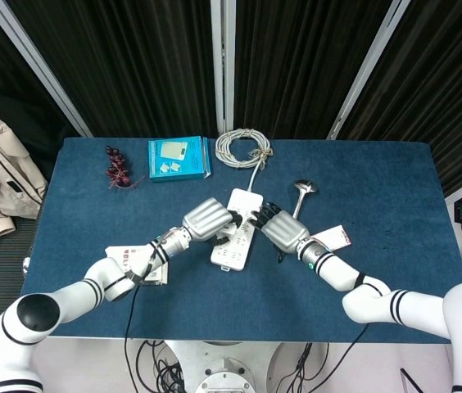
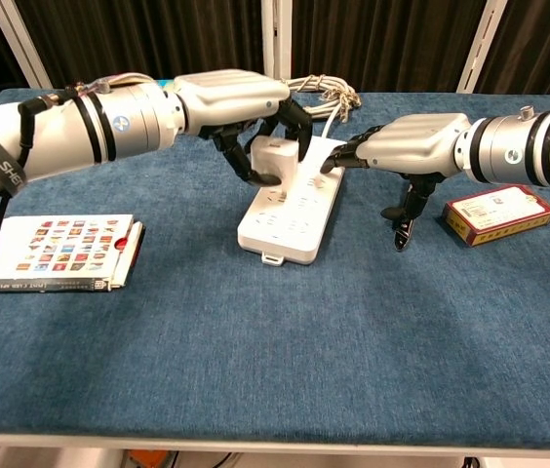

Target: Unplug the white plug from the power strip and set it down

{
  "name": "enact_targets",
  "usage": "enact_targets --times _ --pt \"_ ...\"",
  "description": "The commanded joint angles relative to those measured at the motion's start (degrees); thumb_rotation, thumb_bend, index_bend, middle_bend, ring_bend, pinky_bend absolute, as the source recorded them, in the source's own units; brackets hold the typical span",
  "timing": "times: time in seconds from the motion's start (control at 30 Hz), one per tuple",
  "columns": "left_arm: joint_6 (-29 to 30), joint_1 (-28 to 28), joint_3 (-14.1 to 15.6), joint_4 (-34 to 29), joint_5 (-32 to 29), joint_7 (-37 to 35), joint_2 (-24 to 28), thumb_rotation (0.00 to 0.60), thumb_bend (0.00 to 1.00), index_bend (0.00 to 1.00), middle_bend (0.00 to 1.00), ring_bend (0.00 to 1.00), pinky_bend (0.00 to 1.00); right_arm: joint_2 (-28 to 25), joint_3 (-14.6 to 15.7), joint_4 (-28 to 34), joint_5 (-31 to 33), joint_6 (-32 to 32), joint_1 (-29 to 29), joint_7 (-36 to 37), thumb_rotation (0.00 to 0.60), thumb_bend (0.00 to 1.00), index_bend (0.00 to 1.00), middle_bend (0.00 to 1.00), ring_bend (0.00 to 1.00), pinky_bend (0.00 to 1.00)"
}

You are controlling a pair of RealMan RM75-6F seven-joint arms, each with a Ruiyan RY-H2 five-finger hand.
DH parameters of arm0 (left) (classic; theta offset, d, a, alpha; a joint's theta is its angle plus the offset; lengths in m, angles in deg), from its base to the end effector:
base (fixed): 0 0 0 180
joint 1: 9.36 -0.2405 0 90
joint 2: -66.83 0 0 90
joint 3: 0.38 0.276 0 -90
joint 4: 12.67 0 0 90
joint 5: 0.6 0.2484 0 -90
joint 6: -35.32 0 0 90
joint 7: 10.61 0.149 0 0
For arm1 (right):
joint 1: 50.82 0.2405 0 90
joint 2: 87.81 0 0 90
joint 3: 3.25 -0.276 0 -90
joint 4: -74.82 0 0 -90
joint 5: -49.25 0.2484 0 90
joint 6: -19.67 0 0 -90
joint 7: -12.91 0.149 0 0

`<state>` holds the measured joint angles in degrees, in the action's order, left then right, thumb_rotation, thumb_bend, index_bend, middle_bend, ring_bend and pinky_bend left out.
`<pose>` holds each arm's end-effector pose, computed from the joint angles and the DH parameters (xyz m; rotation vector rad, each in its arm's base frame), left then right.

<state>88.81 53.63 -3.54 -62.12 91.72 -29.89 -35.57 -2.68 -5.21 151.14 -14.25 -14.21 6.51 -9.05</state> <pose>-0.0742 0.4401 -0.1114 -2.2766 -0.6282 -1.1975 -0.1585 -0.4071 -0.0743 2.2971 -0.6675 0.5113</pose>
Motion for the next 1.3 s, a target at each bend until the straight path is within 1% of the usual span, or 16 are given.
enact_targets --times 0.03,0.2,0.3,0.43,0.47,0.5,0.57,0.67,0.77,0.83,0.93,1.03,1.1,1.2,1.3 --pt "2.23 -1.0 -0.71 -0.95 -0.35 1.47 1.13 0.6 0.38 0.63 0.73 0.65 0.88 -0.79 -0.32 1.02 0.09 -1.24 -0.41 0.12 0.6 0.34 0.17 0.1 0.0 0.0" --pt "5.17 -4.21 -1.43 -4.09 -2.27 4.77 4.57 0.6 0.38 0.59 0.69 0.6 0.84 -2.82 -1.02 3.51 -1.08 -4.58 -1.89 1.46 0.6 0.34 0.17 0.1 0.0 0.0" --pt "4.85 -6.56 -1.16 -6.24 -4.27 7.82 6.68 0.6 0.37 0.54 0.64 0.53 0.77 -4.6 -1.16 5.55 -1.95 -6.76 -2.98 1.79 0.6 0.34 0.17 0.1 0.0 0.0" --pt "2.23 -9.23 -0.58 -9.11 -7.77 11.09 8.63 0.6 0.32 0.4 0.52 0.41 0.59 -8.0 -0.98 9.5 -2.73 -10.36 -5.12 1.64 0.6 0.34 0.17 0.1 0.0 0.0" --pt "1.25 -9.63 -0.38 -9.63 -8.53 11.71 8.94 0.6 0.29 0.36 0.48 0.36 0.53 -8.91 -0.92 10.59 -2.85 -11.32 -5.74 1.58 0.6 0.34 0.17 0.1 0.0 0.0" --pt "-0.1 -10.08 -0.19 -10.31 -9.63 12.85 9.36 0.6 0.27 0.33 0.44 0.33 0.49 -10.18 -0.85 12.16 -3.01 -12.67 -6.63 1.57 0.6 0.34 0.17 0.1 0.0 0.0" --pt "-1.24 -10.81 -0.2 -11.41 -11.17 14.84 9.84 0.6 0.18 0.23 0.34 0.24 0.37 -12.19 -0.72 14.71 -3.4 -14.88 -8.15 1.84 0.6 0.34 0.16 0.1 0.0 0.0" --pt "-0.26 -12.63 -0.69 -13.4 -12.99 16.85 10.45 0.6 0.12 0.19 0.28 0.18 0.29 -15.78 -0.23 18.8 -4.7 -19.01 -11.19 2.76 0.6 0.34 0.14 0.09 0.0 0.0" --pt "3.05 -15.39 -1.16 -16.17 -13.85 16.82 12.38 0.6 0.1 0.16 0.24 0.15 0.24 -19.4 0.43 22.26 -6.1 -23.48 -14.81 4.4 0.6 0.34 0.12 0.09 0.0 0.0" --pt "6.94 -18.21 -1.66 -18.55 -14.38 15.96 14.68 0.6 0.09 0.16 0.23 0.15 0.23 -21.87 1.16 24.3 -7.56 -26.99 -17.7 5.69 0.6 0.33 0.1 0.09 0.0 0.0" --pt "13.45 -23.38 -1.78 -21.95 -15.11 15.52 19.34 0.6 0.09 0.15 0.23 0.15 0.23 -25.25 2.57 26.59 -9.91 -32.23 -22.46 8.71 0.6 0.33 0.07 0.08 0.0 0.0" --pt "19.81 -29.37 -1.28 -25.11 -16.62 16.75 24.29 0.6 0.09 0.16 0.23 0.15 0.22 -27.97 4.12 27.49 -12.07 -37.48 -27.55 12.34 0.6 0.33 0.05 0.08 0.0 0.0" --pt "23.34 -33.48 -0.6 -27.48 -17.72 16.99 27.55 0.6 0.09 0.16 0.23 0.15 0.21 -29.01 5.12 27.35 -13.47 -41.25 -31.17 14.84 0.6 0.33 0.04 0.08 0.0 0.0" --pt "27.77 -38.94 0.48 -30.17 -19.35 18.23 31.09 0.6 0.09 0.16 0.23 0.15 0.2 -29.12 6.23 26.36 -15.21 -46.51 -36.08 17.62 0.6 0.33 0.02 0.07 0.0 0.0" --pt "31.76 -43.68 1.58 -32.87 -20.09 19.18 33.31 0.6 0.09 0.16 0.23 0.15 0.19 -28.2 7.06 25.29 -16.94 -51.02 -40.36 19.56 0.6 0.33 0.01 0.07 0.0 0.0"
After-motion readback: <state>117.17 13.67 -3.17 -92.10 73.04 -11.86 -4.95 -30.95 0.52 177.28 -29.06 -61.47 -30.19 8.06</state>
